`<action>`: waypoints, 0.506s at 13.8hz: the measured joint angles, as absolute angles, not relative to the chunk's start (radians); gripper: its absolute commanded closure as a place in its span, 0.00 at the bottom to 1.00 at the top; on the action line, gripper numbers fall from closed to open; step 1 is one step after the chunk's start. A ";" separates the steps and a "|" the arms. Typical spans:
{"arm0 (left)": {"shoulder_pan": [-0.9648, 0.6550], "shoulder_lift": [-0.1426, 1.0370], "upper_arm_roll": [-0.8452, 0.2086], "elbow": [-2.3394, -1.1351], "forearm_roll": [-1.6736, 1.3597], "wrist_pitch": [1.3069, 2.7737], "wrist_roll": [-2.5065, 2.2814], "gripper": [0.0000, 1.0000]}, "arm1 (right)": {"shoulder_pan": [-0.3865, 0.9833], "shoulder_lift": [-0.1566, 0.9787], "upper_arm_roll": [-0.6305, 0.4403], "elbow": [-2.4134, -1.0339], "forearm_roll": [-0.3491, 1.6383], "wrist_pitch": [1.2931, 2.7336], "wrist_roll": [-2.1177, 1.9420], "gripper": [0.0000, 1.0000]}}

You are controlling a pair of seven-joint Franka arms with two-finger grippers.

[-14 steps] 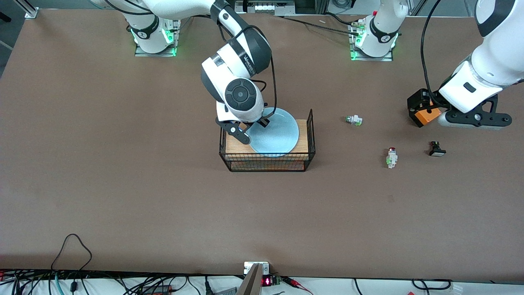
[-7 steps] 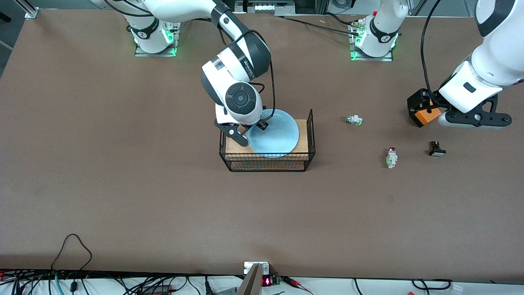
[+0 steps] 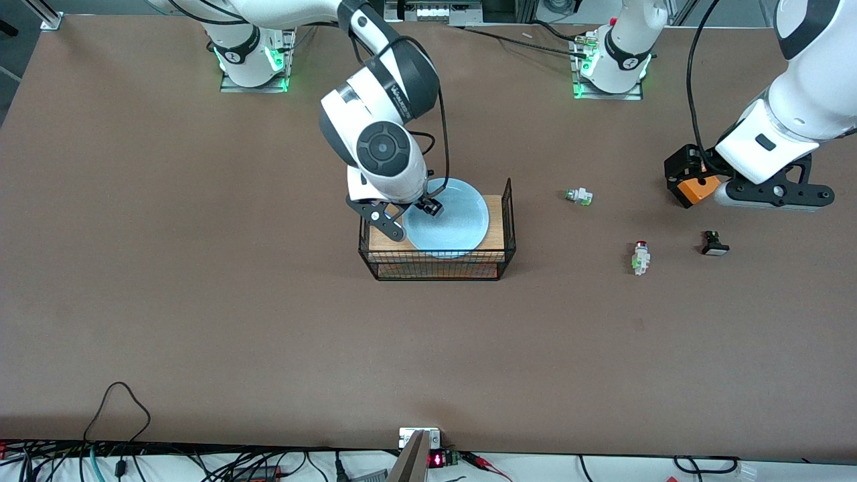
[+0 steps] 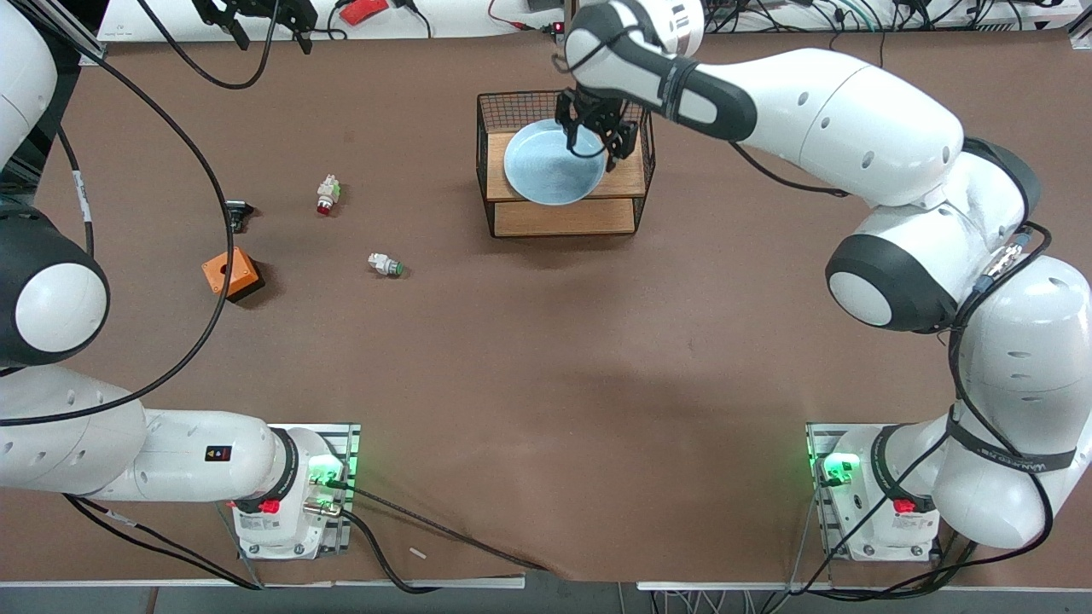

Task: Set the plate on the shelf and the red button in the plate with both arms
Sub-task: 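Release the plate and withdraw the right gripper while the left gripper reaches the button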

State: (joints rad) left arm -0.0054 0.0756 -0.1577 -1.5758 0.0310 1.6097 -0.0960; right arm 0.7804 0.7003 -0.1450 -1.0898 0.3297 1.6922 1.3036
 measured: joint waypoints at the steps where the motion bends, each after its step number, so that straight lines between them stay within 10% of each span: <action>1: -0.005 0.076 -0.157 -1.576 0.031 1.610 -0.096 0.00 | 0.764 0.690 -0.146 -1.064 0.359 1.693 1.304 0.00; 7: -0.005 0.076 -0.157 -1.575 0.031 1.610 -0.096 0.00 | 0.683 0.568 -0.155 -1.030 0.380 1.670 1.285 0.00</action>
